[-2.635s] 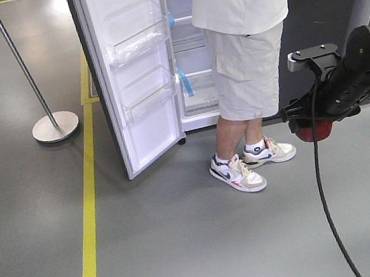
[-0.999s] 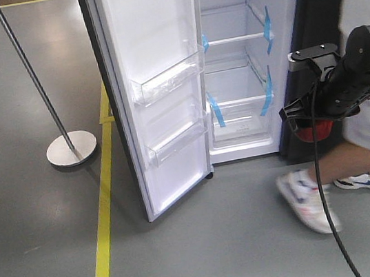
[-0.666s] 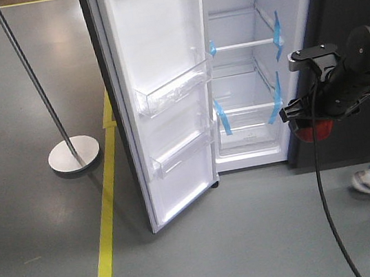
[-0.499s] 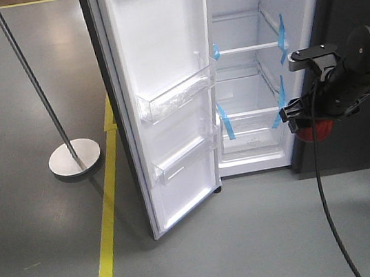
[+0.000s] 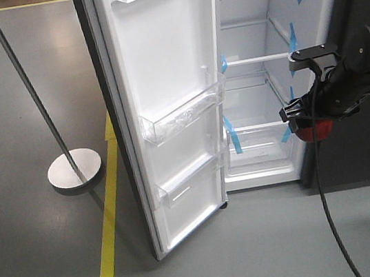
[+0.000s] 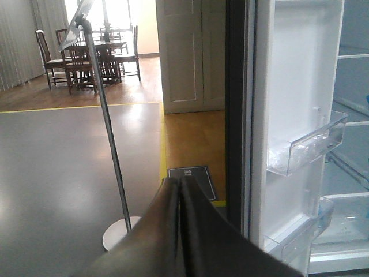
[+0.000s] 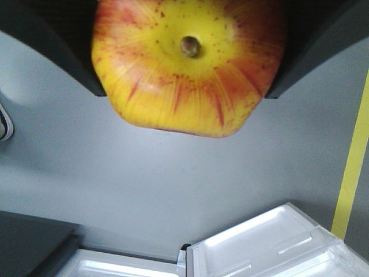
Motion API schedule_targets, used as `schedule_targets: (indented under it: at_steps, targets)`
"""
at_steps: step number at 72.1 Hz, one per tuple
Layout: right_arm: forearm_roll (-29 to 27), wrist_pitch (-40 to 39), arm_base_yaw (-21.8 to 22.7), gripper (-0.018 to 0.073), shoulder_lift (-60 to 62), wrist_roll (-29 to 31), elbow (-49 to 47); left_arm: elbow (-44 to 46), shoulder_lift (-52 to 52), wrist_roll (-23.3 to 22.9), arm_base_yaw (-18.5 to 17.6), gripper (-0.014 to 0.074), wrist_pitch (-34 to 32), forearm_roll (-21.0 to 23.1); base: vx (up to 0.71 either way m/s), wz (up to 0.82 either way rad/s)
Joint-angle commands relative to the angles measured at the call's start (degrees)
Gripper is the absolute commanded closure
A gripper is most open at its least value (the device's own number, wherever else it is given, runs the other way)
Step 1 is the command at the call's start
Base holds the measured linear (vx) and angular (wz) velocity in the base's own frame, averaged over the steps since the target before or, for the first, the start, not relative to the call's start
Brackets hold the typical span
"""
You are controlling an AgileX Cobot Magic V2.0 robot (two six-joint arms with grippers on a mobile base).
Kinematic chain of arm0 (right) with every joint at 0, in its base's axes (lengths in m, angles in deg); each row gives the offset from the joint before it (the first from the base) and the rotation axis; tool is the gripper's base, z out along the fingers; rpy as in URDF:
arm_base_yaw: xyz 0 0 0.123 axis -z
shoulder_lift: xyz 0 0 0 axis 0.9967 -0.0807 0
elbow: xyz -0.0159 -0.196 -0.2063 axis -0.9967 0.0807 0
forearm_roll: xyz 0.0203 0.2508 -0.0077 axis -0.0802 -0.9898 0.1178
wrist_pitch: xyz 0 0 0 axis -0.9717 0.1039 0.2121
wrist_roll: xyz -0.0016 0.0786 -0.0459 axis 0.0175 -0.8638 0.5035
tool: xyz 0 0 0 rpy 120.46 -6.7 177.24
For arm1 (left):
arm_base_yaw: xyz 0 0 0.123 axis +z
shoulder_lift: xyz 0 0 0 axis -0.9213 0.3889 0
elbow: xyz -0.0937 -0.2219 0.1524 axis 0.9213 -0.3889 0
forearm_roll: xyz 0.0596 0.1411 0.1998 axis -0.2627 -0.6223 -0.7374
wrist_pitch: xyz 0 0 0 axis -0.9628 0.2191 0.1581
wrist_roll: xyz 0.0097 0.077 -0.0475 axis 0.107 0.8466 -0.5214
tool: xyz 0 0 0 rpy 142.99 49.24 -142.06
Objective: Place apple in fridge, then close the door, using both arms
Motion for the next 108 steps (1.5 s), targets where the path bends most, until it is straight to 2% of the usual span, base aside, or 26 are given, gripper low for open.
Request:
schedule_targets:
  at_steps: [1, 108]
  targets:
    - [-0.1, -2.2, 0.0, 0.0385, 3.0, 0.5, -1.5, 0.1, -0.4, -0.1, -0.3, 0.0603, -4.7, 0.4, 0.17, 0.04]
    - [-0.1, -2.2, 0.0, 0.0385, 3.0, 0.5, -1.5, 0.1, -0.4, -0.1, -0.3, 0.0603, -4.7, 0.4, 0.18, 0.02]
